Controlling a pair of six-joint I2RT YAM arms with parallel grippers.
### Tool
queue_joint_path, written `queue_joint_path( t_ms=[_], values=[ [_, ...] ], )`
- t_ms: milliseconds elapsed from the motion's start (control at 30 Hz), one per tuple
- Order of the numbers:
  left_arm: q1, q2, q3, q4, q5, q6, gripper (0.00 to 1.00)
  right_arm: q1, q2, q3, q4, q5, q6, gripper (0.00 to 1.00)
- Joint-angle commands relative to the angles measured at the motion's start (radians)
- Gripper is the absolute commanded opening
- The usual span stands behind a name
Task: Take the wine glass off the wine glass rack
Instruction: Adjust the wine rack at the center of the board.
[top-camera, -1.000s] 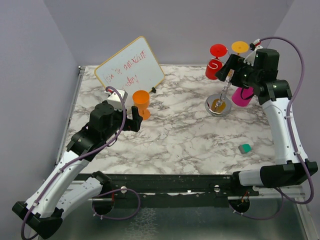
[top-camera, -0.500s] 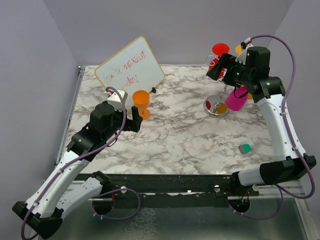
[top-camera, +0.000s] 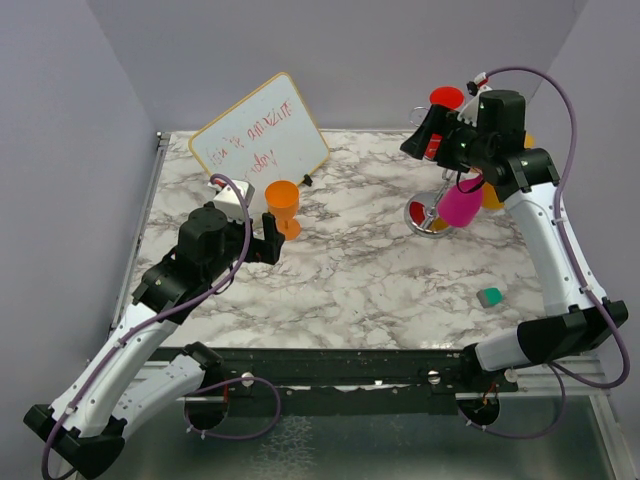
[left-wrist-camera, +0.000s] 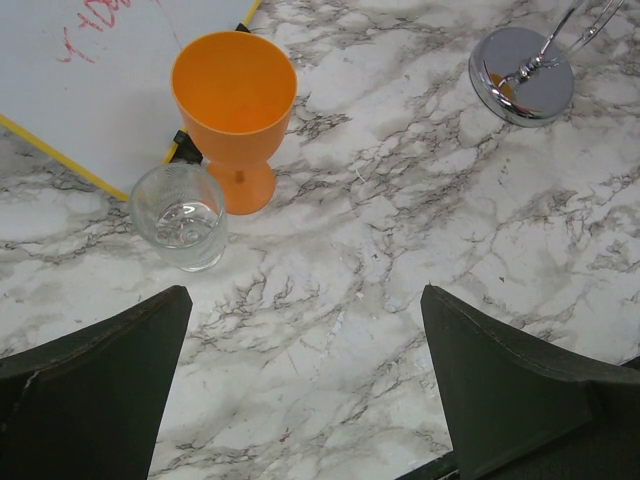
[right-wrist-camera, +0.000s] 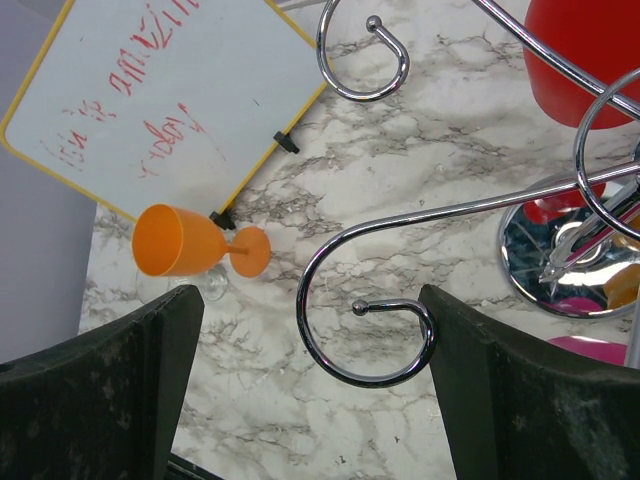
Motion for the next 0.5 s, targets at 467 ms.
queue_joint_path(
  t_ms=[467],
  values=[
    [0.007, 0.001, -0.012, 0.013, 0.006, -0.008, 0.99, 0.014, -0.050, 0.061, -0.005, -0.120, -0.010, 0.96]
  ],
)
